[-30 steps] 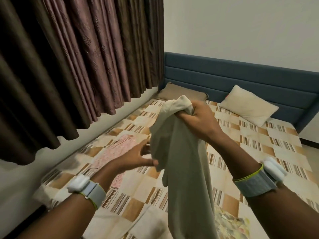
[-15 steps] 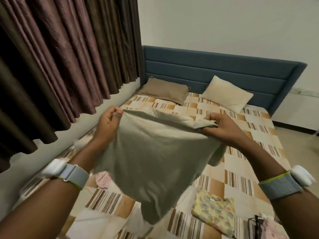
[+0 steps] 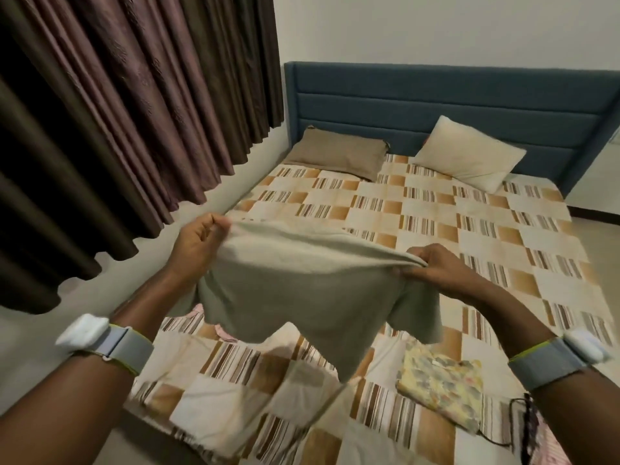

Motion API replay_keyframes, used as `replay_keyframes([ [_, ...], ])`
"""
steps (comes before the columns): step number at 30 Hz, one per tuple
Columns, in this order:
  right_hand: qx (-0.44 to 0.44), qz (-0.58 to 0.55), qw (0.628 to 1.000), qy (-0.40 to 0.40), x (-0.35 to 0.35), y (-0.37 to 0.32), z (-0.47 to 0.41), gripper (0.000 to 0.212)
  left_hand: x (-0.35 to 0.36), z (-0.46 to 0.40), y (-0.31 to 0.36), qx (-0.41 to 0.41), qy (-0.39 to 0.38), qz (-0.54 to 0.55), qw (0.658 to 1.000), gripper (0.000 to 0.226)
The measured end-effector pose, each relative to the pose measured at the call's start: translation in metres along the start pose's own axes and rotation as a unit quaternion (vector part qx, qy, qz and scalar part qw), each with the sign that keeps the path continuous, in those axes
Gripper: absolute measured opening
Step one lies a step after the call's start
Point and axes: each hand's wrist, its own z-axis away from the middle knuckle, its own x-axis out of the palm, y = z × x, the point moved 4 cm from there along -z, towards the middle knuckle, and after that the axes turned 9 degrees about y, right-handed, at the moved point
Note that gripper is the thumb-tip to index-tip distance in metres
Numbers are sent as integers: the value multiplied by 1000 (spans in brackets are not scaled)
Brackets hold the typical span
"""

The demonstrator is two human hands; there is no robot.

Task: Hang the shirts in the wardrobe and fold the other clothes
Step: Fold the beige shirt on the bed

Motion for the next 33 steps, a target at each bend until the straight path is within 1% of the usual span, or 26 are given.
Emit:
replay_keyframes([
  [1,27,-63,997,20,12,9,2,47,1,6,-17,-35,-54,-50,997,60],
  [2,53,-121,991,37,21,15,6,41,1,13,-35,-58,-120,-132,982,65],
  [4,93,-177,978,50,45,25,16,28,5,30,-71,-91,-278,-294,910,69],
  [5,96,-179,978,48,52,28,20,29,8,37,-85,-94,-334,-336,876,63],
  [6,103,-172,979,30,69,34,23,33,12,47,-105,-101,-376,-347,853,50],
  [8,119,-151,981,-8,96,44,29,36,20,62,-139,-119,-422,-313,843,20],
  [9,133,-135,981,-35,107,52,35,34,25,74,-151,-140,-432,-277,847,15],
  [10,134,-96,984,-69,111,57,44,32,28,86,-157,-160,-427,-240,857,18],
  [12,170,-10,974,-148,132,81,50,35,35,97,-194,-198,-415,-176,870,44],
  [13,171,34,967,-187,135,89,58,35,35,103,-198,-202,-401,-168,878,49],
  [15,203,86,947,-235,158,114,60,26,41,111,-235,-231,-405,-126,875,42],
  [17,206,131,937,-250,172,121,78,21,47,129,-239,-249,-384,-120,881,34],
  [19,241,119,934,-235,197,132,89,22,55,149,-253,-266,-400,-99,872,16],
  [20,266,80,933,-229,213,138,97,16,58,164,-265,-271,-432,-95,855,14],
  [21,301,25,922,-242,227,143,115,14,57,184,-267,-287,-466,-102,831,13],
  [22,337,-15,903,-266,233,140,134,21,54,200,-266,-292,-516,-111,798,17],
  [24,394,-46,846,-356,259,146,157,33,52,234,-284,-326,-639,-101,689,49],
  [25,417,-47,805,-418,268,142,165,33,48,247,-287,-341,-697,-80,625,53],
  [26,443,-58,753,-483,270,138,177,32,47,252,-284,-353,-741,-52,569,43],
  [27,461,-65,723,-510,265,134,180,35,45,242,-272,-355,-762,-29,541,25],
  [28,480,-75,714,-504,261,140,173,38,47,232,-273,-360,-753,-5,551,13],
  [29,478,-86,737,-471,256,151,159,40,52,217,-277,-374,-721,10,584,17],
  [30,465,-102,772,-422,253,165,140,39,57,200,-291,-395,-666,3,632,35],
  [31,451,-117,813,-349,249,179,118,37,64,180,-308,-406,-596,-2,692,50],
  [32,437,-116,853,-260,241,186,97,33,67,158,-321,-400,-520,-5,754,56],
  [33,413,-114,886,-177,238,198,70,30,77,138,-337,-377,-459,1,805,53],
])
